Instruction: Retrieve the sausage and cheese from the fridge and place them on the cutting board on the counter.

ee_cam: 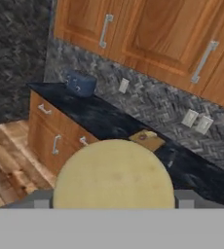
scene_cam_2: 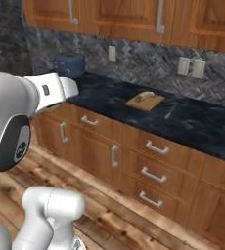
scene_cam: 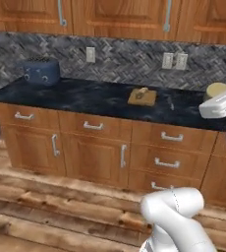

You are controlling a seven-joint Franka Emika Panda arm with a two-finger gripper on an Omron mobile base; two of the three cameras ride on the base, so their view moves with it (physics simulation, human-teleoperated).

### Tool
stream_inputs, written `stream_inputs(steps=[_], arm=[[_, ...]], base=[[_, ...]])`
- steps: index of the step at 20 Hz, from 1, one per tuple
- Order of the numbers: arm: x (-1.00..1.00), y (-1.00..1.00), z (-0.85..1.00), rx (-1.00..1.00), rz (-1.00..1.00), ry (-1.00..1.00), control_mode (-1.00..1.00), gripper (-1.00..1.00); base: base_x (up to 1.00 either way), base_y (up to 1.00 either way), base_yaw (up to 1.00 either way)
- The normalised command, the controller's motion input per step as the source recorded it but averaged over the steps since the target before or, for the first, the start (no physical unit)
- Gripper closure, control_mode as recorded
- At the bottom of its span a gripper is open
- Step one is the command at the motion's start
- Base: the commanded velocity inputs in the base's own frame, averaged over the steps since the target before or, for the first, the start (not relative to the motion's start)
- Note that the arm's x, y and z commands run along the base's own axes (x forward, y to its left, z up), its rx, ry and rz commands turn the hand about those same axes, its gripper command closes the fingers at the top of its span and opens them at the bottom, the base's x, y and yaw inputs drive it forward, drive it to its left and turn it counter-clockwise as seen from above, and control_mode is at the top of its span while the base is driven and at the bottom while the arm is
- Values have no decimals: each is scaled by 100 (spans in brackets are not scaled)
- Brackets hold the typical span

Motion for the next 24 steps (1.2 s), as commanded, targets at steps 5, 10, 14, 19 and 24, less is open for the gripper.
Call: stream_inputs(steps=[5,10,14,19,24], arm=[[0,0,0,0,0,0,100,100],[0,0,0,0,0,0,100,100],[0,0,0,0,0,0,100,100],[0,0,0,0,0,0,100,100],[0,0,0,0,0,0,100,100]], base=[[52,54,-83],[48,64,-72],[29,89,-50],[46,96,-13],[89,28,0]])
